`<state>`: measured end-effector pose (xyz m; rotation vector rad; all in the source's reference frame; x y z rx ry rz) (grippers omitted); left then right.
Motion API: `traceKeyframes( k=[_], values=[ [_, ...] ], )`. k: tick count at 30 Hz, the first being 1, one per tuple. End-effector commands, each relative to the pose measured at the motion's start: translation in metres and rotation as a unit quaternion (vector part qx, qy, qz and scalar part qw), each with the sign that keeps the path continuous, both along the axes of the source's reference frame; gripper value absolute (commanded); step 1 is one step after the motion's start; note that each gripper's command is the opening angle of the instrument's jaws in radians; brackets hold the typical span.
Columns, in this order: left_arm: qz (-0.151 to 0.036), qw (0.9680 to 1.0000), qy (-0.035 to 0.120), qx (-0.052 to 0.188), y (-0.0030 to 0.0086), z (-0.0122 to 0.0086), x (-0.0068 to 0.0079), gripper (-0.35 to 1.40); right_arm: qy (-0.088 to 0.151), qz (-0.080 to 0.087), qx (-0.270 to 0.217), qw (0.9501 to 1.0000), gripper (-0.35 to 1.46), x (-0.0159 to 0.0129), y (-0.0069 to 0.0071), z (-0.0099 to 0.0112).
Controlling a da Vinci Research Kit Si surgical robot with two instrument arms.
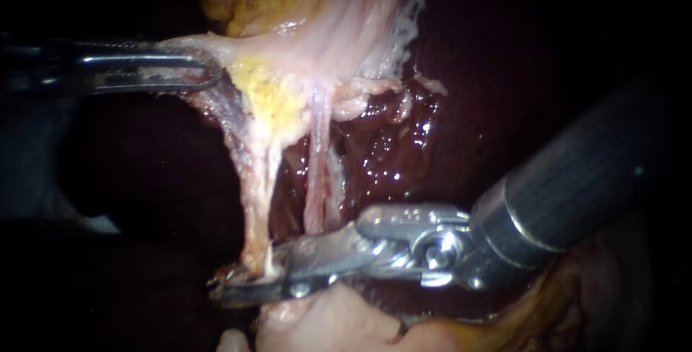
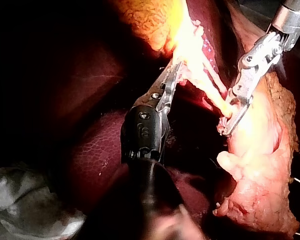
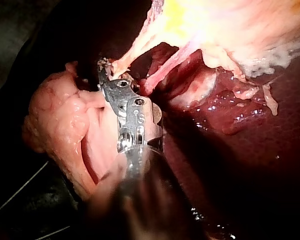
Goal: Clipping first clip left tube
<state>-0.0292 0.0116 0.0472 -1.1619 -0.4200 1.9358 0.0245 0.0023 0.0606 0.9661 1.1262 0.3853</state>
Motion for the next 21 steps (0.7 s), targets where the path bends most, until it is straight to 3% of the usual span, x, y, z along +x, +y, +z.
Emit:
traceKeyframes(
  k=[1, 9, 21],
  values=[
    [0.000, 1.0000, 0.000, 0.000, 0.0000, 0.0000, 0.0000, -0.35, -0.001, 0.000, 0.004, 1.0000, -0.35, 0.0000, 0.0000, -0.0001],
    [0.000, 1.0000, 0.000, 0.000, 0.0000, 0.0000, 0.0000, -0.35, -0.033, -0.004, 0.028, 0.9990, -0.35, -0.0004, -0.0001, -0.0001],
    [0.000, 1.0000, 0.000, 0.000, 0.0001, 0.0001, 0.0000, -0.35, -0.033, -0.005, 0.028, 0.9991, -0.35, -0.0005, -0.0002, -0.0001]
  ],
)
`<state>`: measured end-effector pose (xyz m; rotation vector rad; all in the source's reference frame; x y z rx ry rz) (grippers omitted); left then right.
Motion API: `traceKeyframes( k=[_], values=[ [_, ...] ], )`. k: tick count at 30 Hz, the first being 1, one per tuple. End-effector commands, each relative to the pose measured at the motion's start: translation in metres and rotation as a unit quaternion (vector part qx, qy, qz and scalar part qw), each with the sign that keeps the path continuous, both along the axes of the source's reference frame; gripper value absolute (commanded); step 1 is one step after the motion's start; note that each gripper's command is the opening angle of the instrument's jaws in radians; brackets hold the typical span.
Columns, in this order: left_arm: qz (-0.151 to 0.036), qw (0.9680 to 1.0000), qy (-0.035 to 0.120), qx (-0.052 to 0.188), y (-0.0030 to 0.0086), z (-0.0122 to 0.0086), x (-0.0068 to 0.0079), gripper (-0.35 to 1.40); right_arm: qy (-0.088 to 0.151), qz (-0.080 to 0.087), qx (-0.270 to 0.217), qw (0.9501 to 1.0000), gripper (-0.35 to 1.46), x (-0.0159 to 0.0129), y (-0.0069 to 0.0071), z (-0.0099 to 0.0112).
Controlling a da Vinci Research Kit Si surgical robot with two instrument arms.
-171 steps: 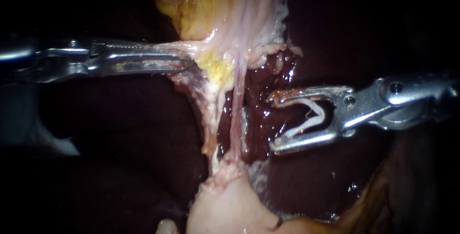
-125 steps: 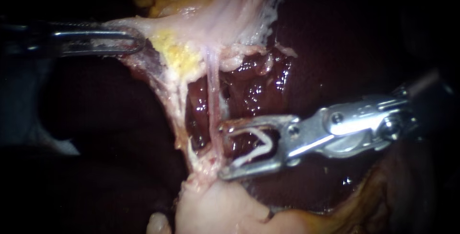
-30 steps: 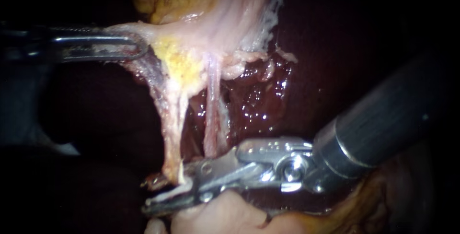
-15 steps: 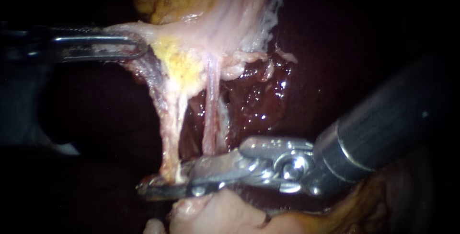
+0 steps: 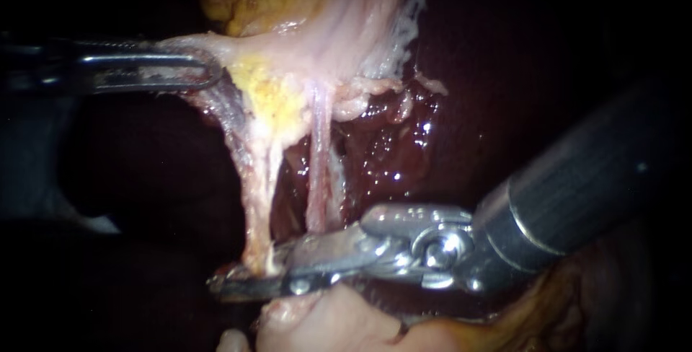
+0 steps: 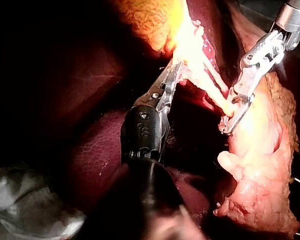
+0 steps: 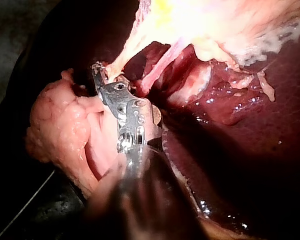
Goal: Clipping first clip left tube
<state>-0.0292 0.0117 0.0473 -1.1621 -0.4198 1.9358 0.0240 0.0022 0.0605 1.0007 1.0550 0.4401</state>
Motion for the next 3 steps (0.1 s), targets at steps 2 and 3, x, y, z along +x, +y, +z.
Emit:
traceKeyframes(
  k=[2, 3],
  values=[
    [0.000, 1.0000, 0.000, 0.000, 0.0001, 0.0001, 0.0000, -0.35, 0.000, 0.000, 0.000, 1.0000, -0.35, 0.0000, 0.0000, 0.0000],
    [0.000, 1.0000, 0.000, 0.000, 0.0001, 0.0001, 0.0000, -0.35, 0.000, 0.000, 0.000, 1.0000, -0.35, 0.0000, 0.0000, 0.0001]
  ],
)
